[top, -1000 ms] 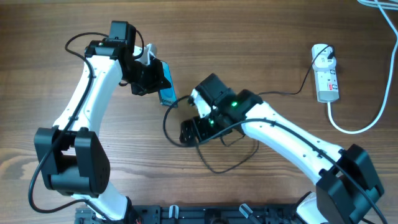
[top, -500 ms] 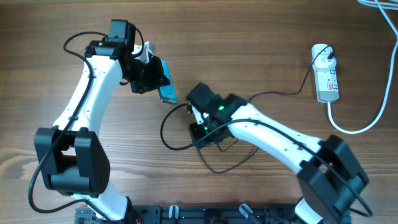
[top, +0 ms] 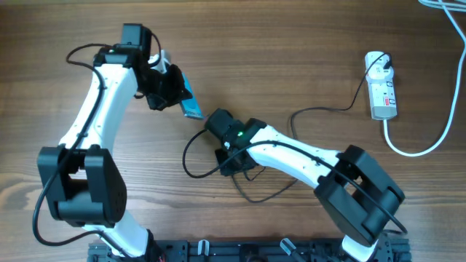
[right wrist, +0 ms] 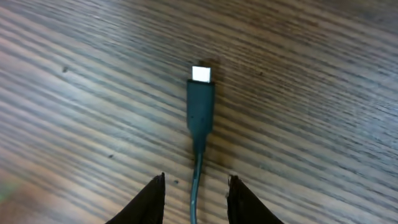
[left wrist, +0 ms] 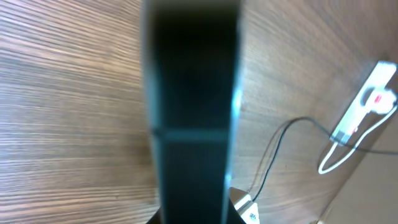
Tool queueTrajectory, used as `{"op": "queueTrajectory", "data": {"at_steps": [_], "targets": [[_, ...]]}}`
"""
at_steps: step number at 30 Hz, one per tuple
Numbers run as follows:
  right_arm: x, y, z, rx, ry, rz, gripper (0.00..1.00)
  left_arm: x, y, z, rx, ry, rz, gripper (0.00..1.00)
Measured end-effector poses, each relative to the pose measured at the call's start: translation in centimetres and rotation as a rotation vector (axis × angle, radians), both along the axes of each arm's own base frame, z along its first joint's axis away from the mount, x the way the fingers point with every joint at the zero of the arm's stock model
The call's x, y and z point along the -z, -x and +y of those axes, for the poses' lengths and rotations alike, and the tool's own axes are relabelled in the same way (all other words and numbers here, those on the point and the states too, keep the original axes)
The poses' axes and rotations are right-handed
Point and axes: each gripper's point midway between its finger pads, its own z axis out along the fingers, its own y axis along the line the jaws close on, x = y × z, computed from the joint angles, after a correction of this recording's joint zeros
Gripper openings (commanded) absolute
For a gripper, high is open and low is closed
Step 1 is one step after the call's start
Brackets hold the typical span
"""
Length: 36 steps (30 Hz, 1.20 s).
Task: Plug charger to phone and switch on socket
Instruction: 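Move the right gripper down to the black USB-C cable end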
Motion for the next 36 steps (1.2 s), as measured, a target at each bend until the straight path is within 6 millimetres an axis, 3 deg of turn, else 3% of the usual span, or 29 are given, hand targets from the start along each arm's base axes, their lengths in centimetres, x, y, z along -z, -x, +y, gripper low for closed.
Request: {"op": "queueTrajectory", "data": {"at_steps": [6,16,20,23,26,33,35,36], "targets": [[0.1,-1.3,0.5,0.025,-0.011,-0.056,0.24,0.0,-0.5,2.2,-0.073,0.003,0.01,0.04],[1.0,-1.9,0.2,0.04,0.022,-0.076,0.2,0.0,-0.7,2.4,-0.085,0.004,0.009,0.04],[1.0,-2.2,0.1,0.059,0.029,-0.09,0.13,0.0,-0.8,2.4,-0.085,0.004,0.003,0.04],[1.1,-2.6,-0.1,0.086,0.041,-0.108,0.13,0.0,-0.8,2.4,-0.085,0.004,0.001,0.04],[1.0,-3.1,0.0,0.102,0.038,-0.131,0.2,0.0,-0.8,2.4,-0.085,0.004,0.001,0.04],[1.0,-3.5,0.2,0.113,0.033,-0.147,0.19,0.0,-0.8,2.4,-0.085,0.004,0.001,0.04],[1.0,-3.5,0.2,0.113,0.033,-0.148,0.13,0.0,-0.8,2.4,-0.085,0.004,0.001,0.04],[1.0,-3.6,0.1,0.117,0.035,-0.15,0.06,0.0,-0.8,2.4,-0.085,0.004,0.001,0.04]]}}
